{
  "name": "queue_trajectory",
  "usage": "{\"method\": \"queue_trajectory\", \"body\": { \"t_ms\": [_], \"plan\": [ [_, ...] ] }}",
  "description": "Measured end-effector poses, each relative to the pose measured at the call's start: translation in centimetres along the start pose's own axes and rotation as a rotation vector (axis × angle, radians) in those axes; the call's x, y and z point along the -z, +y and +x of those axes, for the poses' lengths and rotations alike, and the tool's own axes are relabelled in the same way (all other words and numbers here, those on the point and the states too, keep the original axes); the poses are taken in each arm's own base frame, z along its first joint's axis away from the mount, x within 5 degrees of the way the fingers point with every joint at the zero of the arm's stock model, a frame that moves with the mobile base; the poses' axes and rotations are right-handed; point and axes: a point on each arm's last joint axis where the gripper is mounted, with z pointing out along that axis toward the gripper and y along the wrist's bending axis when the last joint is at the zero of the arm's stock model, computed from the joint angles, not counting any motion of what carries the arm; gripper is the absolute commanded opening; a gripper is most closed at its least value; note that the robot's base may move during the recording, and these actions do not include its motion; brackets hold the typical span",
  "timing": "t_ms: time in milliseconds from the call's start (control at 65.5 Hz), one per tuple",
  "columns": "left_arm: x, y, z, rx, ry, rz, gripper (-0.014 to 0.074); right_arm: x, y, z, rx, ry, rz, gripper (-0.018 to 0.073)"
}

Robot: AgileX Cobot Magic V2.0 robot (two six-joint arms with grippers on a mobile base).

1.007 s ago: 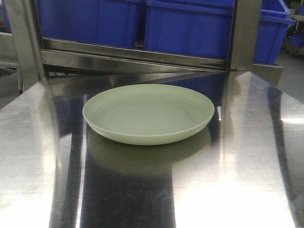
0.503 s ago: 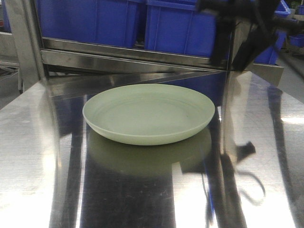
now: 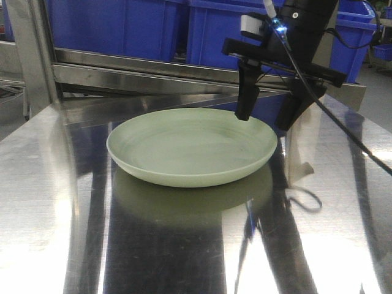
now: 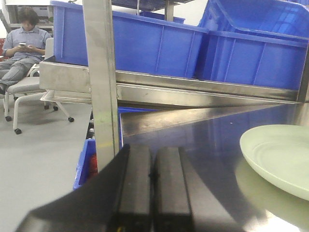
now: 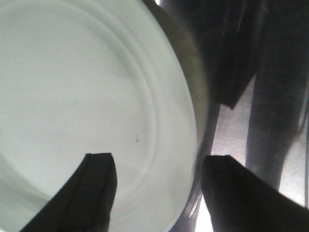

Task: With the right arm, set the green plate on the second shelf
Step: 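Lower the right gripper onto the green plate's rim and close it, then lift the green plate off the table with the right gripper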

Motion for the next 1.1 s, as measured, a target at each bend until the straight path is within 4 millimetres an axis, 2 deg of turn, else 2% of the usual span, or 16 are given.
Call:
{"method": "queue_trajectory", "body": {
  "t_ms": [534,580,687,839,900,992,1098],
  "plan": [
    [0.0,0.0,0.0,0.000,0.000,0.000,0.0130,-2.2,-0.7,-0.5,-0.015,0.039,0.011,0.0498],
    [0.0,0.0,0.0,0.000,0.000,0.000,0.0130,-2.5,-0.6,-0.5,-0.015,0.046,0.012,0.0474],
    [0.0,0.0,0.0,0.000,0.000,0.000,0.0130,-2.9,-0.7,-0.5,-0.015,0.053,0.013,0.0348],
    [0.0,0.0,0.0,0.000,0.000,0.000,0.0130,-3.0,-0.5,-0.5,-0.012,0.054,0.013,0.0035],
    [0.0,0.0,0.0,0.000,0.000,0.000,0.0130,-3.0,-0.5,-0.5,-0.012,0.052,0.008,0.0064],
    [0.0,0.0,0.0,0.000,0.000,0.000,0.0130,-2.5,-0.6,-0.7,-0.007,0.049,0.000,0.0051],
    [0.0,0.0,0.0,0.000,0.000,0.000,0.0130,-1.2,-0.8,-1.1,0.003,0.027,0.007,0.0052]
  ]
}}
